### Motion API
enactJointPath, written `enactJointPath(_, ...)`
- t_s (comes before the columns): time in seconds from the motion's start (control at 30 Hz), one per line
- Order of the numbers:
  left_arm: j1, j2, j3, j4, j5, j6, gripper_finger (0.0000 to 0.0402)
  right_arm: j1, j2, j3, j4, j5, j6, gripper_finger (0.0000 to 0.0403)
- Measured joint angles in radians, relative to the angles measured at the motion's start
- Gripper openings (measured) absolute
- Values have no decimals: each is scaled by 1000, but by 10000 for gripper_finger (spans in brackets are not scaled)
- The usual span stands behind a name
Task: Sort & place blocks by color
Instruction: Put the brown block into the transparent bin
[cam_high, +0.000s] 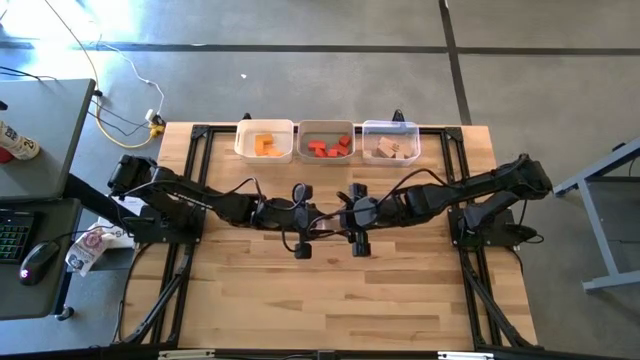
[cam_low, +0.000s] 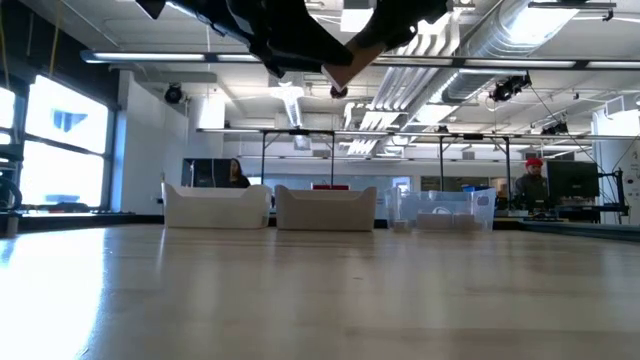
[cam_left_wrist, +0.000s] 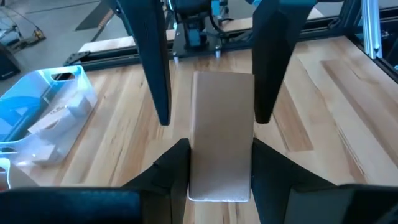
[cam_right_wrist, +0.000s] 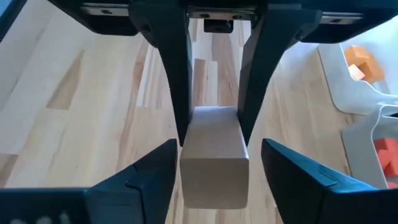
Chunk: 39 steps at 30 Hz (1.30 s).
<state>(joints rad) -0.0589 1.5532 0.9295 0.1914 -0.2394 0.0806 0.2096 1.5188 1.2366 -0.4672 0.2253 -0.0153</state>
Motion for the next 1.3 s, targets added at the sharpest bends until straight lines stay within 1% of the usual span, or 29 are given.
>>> enactJointPath(0.1,0,0,0,13,0,2,115,0,0,0,-4,12,7,195)
enactJointPath(0.27,1,0,0,23,-25,0,115,0,0,0,-11,18,0,112)
enactJointPath(0.3,1,0,0,23,-29,0,116,0,0,0,-13,19,-5,104)
enactJointPath(0.5,9,0,0,22,-42,2,133,0,0,0,-12,30,-12,104)
enactJointPath(0.57,13,0,0,22,-60,2,143,0,0,0,-15,55,-7,104)
enactJointPath(0.73,25,0,0,13,-64,2,176,-8,0,0,-45,79,33,104)
enactJointPath(0.9,36,0,0,-65,-66,-22,206,-33,0,0,-150,159,105,104)
enactJointPath(1.0,48,0,0,-123,-64,-26,213,-66,0,0,-231,211,167,104)
enactJointPath(1.07,58,0,0,-161,-64,-55,213,-95,0,0,-276,239,206,104)
enactJointPath(1.17,72,0,0,-212,-38,-86,209,-147,0,0,-328,249,259,104)
enactJointPath(1.3,92,-22,1,-262,64,-87,205,-222,0,0,-352,251,299,104)
